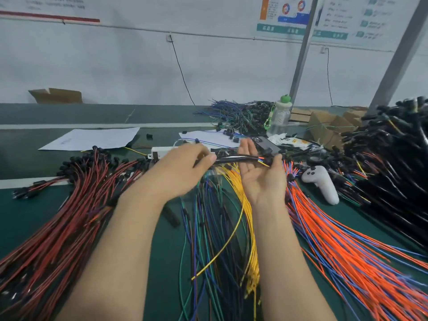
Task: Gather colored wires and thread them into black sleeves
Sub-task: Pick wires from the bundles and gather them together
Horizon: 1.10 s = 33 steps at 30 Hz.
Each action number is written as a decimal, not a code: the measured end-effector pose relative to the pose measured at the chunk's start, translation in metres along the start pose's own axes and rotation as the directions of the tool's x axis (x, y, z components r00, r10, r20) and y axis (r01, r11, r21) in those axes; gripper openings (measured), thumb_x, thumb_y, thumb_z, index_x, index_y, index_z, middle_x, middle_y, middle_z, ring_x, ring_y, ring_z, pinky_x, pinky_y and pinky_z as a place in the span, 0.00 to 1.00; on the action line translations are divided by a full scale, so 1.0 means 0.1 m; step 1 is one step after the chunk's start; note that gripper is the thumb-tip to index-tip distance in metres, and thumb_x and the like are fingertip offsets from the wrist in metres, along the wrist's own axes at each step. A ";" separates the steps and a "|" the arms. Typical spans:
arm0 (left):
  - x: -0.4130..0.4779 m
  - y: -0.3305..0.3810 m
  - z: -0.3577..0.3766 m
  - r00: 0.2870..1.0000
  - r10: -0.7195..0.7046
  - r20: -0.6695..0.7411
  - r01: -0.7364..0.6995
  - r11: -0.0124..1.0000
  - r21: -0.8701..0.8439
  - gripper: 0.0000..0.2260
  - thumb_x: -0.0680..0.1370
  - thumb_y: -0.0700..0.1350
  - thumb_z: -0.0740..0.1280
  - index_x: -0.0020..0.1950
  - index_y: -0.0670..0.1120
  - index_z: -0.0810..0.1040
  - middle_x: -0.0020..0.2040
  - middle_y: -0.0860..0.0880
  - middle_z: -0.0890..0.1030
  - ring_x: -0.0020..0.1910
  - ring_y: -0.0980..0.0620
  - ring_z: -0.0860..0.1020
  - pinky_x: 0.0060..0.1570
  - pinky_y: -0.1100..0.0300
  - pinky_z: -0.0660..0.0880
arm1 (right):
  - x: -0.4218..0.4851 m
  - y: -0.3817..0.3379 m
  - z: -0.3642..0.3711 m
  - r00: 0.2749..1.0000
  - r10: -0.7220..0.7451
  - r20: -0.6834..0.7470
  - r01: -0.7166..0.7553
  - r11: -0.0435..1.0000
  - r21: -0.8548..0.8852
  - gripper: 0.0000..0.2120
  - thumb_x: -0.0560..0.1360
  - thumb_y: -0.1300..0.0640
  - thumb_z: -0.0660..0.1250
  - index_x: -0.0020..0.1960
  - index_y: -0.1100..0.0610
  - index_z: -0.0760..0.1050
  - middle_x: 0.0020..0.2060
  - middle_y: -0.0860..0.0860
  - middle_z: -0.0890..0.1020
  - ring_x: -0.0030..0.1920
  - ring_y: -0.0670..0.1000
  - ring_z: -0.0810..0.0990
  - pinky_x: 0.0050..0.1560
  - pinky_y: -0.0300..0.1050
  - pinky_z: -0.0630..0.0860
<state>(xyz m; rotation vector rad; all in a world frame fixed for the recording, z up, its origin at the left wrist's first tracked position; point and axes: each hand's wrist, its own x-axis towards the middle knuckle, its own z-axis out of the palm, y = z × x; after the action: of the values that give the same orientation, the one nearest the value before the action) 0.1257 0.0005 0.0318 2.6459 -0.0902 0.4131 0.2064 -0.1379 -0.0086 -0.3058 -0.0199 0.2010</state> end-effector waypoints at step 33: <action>1.21 2.65 2.80 0.810 0.060 0.584 0.426 0.623 -0.656 0.12 0.82 0.41 0.52 0.54 0.40 0.74 0.59 0.38 0.75 0.61 0.45 0.73 0.62 0.54 0.69 | -0.27 -2.49 -1.50 0.487 -0.868 -0.099 -0.612 -0.257 -0.748 0.17 0.74 0.65 0.60 0.58 0.50 0.78 0.60 0.56 0.75 0.64 0.59 0.69 0.65 0.52 0.59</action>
<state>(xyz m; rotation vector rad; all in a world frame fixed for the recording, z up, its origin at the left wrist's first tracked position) 0.2827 -0.3620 -0.0555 1.7824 -0.1257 -0.4355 0.2360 -0.4205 -0.0761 -2.3244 0.9743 -0.5613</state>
